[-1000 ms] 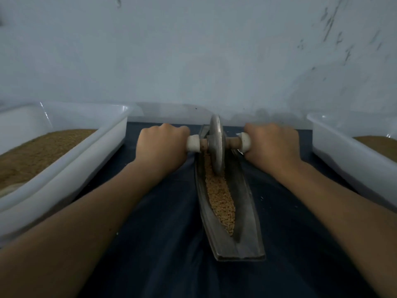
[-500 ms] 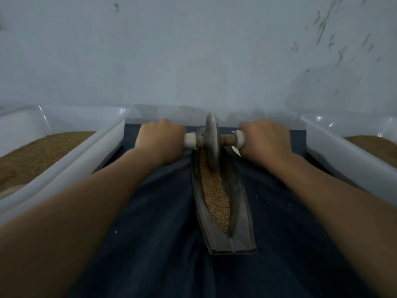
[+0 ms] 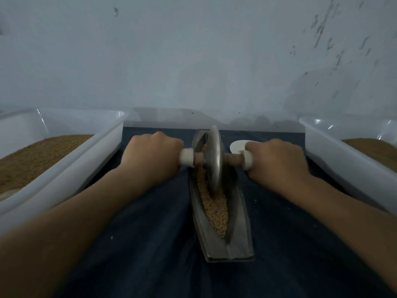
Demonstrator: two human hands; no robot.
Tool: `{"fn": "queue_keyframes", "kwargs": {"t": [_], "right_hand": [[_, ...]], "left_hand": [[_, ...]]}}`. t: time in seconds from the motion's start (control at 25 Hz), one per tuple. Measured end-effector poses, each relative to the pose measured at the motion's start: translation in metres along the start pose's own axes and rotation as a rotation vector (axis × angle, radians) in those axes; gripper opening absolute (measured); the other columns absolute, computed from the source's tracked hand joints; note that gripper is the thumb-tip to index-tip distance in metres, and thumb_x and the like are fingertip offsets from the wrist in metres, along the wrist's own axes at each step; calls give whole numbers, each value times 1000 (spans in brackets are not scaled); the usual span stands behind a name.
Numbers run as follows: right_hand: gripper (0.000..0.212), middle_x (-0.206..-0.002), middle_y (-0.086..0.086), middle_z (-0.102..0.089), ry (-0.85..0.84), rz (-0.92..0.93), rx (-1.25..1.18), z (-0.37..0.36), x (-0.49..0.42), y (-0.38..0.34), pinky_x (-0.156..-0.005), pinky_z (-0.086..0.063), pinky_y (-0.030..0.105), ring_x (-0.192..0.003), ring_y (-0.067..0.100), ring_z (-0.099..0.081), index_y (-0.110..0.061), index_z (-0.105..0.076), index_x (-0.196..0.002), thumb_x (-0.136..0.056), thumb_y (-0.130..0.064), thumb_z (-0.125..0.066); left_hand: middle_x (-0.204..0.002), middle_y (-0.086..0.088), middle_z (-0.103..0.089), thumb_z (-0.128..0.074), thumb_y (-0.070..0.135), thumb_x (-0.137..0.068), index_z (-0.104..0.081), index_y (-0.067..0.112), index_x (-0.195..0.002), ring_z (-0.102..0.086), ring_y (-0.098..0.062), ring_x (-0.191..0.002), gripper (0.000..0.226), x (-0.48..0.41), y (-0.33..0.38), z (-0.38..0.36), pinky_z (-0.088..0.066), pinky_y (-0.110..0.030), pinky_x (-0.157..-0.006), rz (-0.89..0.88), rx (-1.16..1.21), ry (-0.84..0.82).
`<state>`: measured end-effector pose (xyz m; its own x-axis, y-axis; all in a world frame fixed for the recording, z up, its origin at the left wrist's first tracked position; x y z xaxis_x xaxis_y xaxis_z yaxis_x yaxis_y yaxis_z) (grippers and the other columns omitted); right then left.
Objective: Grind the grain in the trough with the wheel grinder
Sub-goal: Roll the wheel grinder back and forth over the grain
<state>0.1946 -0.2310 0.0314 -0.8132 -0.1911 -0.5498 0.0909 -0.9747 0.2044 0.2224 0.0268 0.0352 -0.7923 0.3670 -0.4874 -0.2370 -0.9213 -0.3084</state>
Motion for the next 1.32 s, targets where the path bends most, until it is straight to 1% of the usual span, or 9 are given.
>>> {"fn": "queue_keyframes", "kwargs": {"t": [0.2, 0.28, 0.4, 0.52, 0.64, 0.76, 0.96, 1.16, 1.32], "right_hand": [[11, -76, -7, -59, -257, -72, -97, -4, -33, 2, -58, -41, 30, -68, 19, -56, -33, -56, -79, -82, -39, -65], [22, -56, -12, -38, -16, 72, 29, 4, -2, 5, -43, -25, 22, -45, 9, -36, -33, -47, -68, -70, -39, -68], [33, -53, -16, -8, 209, 172, 88, 18, 26, 8, -49, -3, 13, -46, -2, -2, -34, -39, -60, -49, -48, -66], [30, -50, -14, -30, 42, 77, 95, 5, 3, 1, -45, -17, 16, -40, 7, -26, -34, -43, -63, -63, -46, -70], [22, -75, -5, -60, -153, -47, -24, -7, -42, -6, -56, -42, 28, -66, 20, -55, -30, -54, -76, -86, -47, -64], [20, -72, -8, -58, -213, -42, -46, -4, -32, 2, -53, -40, 28, -61, 17, -53, -32, -50, -72, -84, -42, -63], [20, -53, -17, -21, 67, 134, -8, 3, 31, 16, -46, -15, 15, -40, 14, -27, -40, -57, -73, -64, -57, -53], [23, -77, -1, -62, -44, -112, -32, -20, -33, -5, -57, -37, 30, -70, 29, -59, -30, -53, -80, -87, -52, -57], [17, -71, -6, -57, -91, -43, -100, -14, -22, 3, -54, -36, 29, -58, 19, -46, -30, -56, -82, -83, -45, -63]], "left_hand": [[-83, 3, -56, -59, 37, -86, -62, 31, -95, -57, -22, -74, 12, -33, 3, 5, -41, -34, -60, 11, 50, -142], [-74, 11, -52, -58, 48, -77, -56, 38, -82, -56, -18, -67, 12, -4, -4, 7, -43, -32, -58, -56, 103, -150], [-55, 15, -38, -48, 56, -63, -39, 41, -61, -33, -5, -45, 19, 29, -9, 11, -29, -22, -44, -115, 153, -18], [-62, 13, -41, -56, 49, -74, -52, 36, -72, -36, -11, -49, 14, 11, -1, 1, -27, -24, -47, -11, 78, -39], [-79, 3, -51, -57, 40, -89, -63, 28, -94, -49, -20, -68, 14, -31, 6, 0, -39, -33, -58, 81, 41, -101], [-78, 4, -52, -59, 42, -88, -62, 29, -94, -45, -18, -64, 14, -24, 5, 4, -37, -34, -58, 40, 21, -120], [-52, 13, -23, -56, 49, -65, -46, 34, -61, -19, -12, -40, 18, 20, -1, 19, -9, -15, -47, -186, 1, 186], [-80, -1, -54, -59, 37, -89, -65, 28, -99, -60, -26, -73, 15, -40, 12, 1, -38, -33, -58, 37, -50, -32], [-80, 1, -57, -63, 40, -84, -63, 29, -95, -60, -26, -72, 16, -29, 12, 11, -35, -33, -56, -48, -52, -12]]}}
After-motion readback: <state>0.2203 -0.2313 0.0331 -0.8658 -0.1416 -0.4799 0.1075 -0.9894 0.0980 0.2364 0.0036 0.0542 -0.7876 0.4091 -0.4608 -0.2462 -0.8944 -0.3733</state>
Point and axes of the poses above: each hand's wrist, its own x-axis away from the middle knuckle, its own z-axis out of the back of the hand, y = z × x, the point moved 2 cm from there along -x, towards the middle knuckle
